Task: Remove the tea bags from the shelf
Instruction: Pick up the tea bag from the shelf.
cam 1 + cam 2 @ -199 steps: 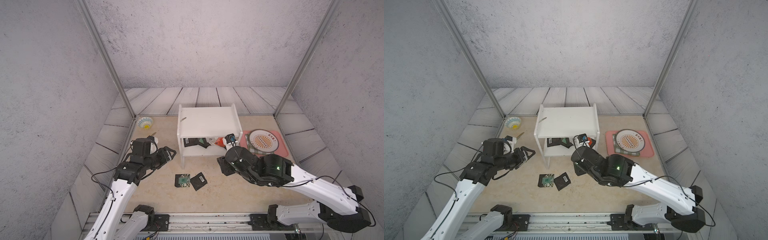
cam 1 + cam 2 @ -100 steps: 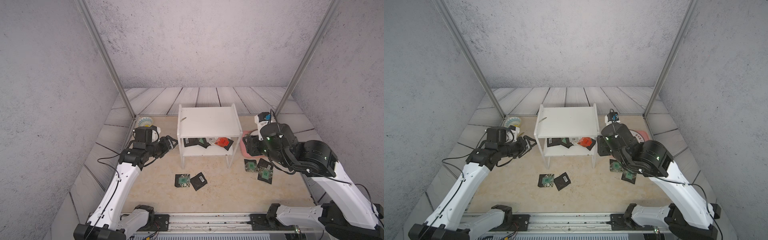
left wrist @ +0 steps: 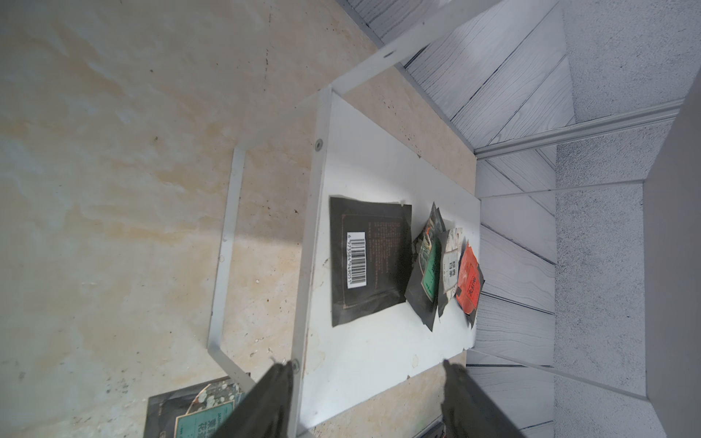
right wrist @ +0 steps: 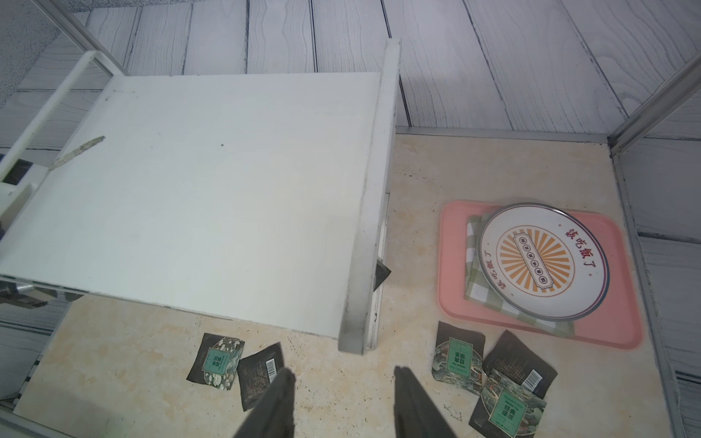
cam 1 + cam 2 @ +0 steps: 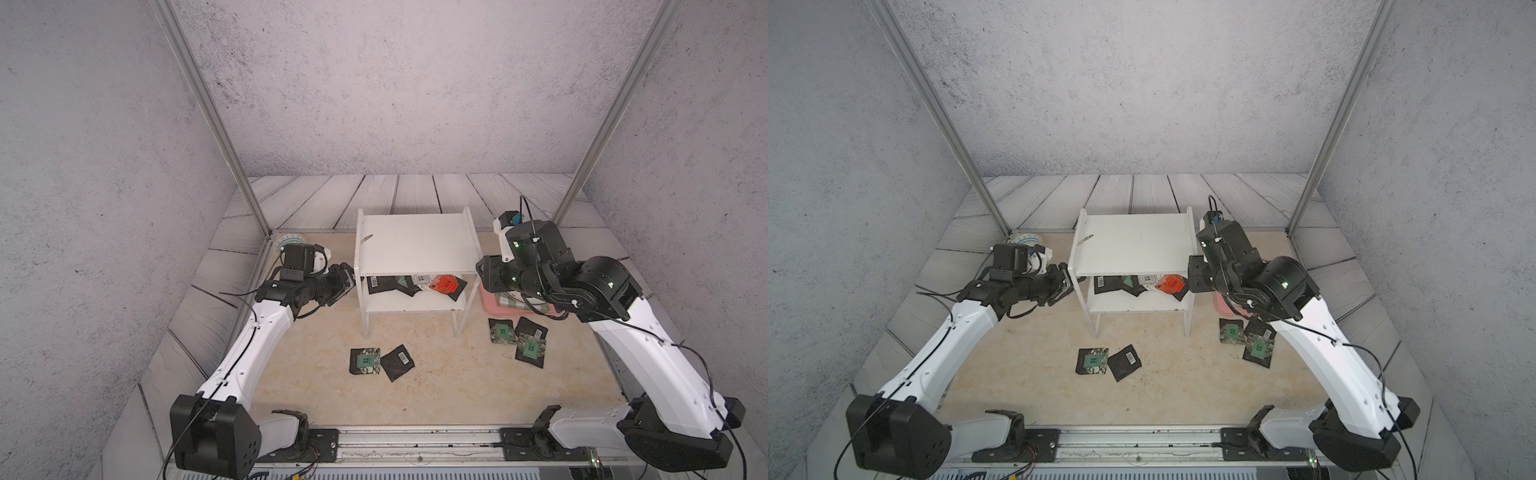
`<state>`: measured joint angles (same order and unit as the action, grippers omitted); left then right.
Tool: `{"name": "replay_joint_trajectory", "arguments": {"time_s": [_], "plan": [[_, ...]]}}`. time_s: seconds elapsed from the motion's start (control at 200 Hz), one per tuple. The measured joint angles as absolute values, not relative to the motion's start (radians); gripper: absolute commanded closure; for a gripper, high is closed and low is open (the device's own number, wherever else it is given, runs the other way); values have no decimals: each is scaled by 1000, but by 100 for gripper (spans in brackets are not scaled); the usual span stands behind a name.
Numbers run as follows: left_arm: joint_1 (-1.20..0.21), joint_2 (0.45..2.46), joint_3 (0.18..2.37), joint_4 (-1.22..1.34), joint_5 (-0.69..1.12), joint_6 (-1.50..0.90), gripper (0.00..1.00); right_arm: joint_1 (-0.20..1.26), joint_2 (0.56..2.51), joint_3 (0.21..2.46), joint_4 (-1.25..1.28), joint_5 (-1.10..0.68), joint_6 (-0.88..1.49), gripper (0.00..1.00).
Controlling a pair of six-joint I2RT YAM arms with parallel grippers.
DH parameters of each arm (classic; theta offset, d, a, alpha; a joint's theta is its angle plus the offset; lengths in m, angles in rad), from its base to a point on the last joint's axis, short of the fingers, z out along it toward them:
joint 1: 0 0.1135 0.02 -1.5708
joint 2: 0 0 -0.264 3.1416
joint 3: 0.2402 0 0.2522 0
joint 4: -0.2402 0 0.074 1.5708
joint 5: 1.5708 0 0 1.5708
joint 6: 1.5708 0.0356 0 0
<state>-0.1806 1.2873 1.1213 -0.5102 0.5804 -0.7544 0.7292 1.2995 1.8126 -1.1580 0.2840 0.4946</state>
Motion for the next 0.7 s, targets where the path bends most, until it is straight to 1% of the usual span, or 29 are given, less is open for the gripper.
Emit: {"name": "replay_joint_trajectory", "arguments": {"time_s": [0.495, 0.701], "plan": [[-181, 1500, 1167, -464, 624, -710, 31, 707, 1307, 1810, -1105, 236, 485, 56], [-185, 1579, 1206, -461, 651, -688, 31, 706, 1307, 1773, -1092, 234, 485, 57]]}}
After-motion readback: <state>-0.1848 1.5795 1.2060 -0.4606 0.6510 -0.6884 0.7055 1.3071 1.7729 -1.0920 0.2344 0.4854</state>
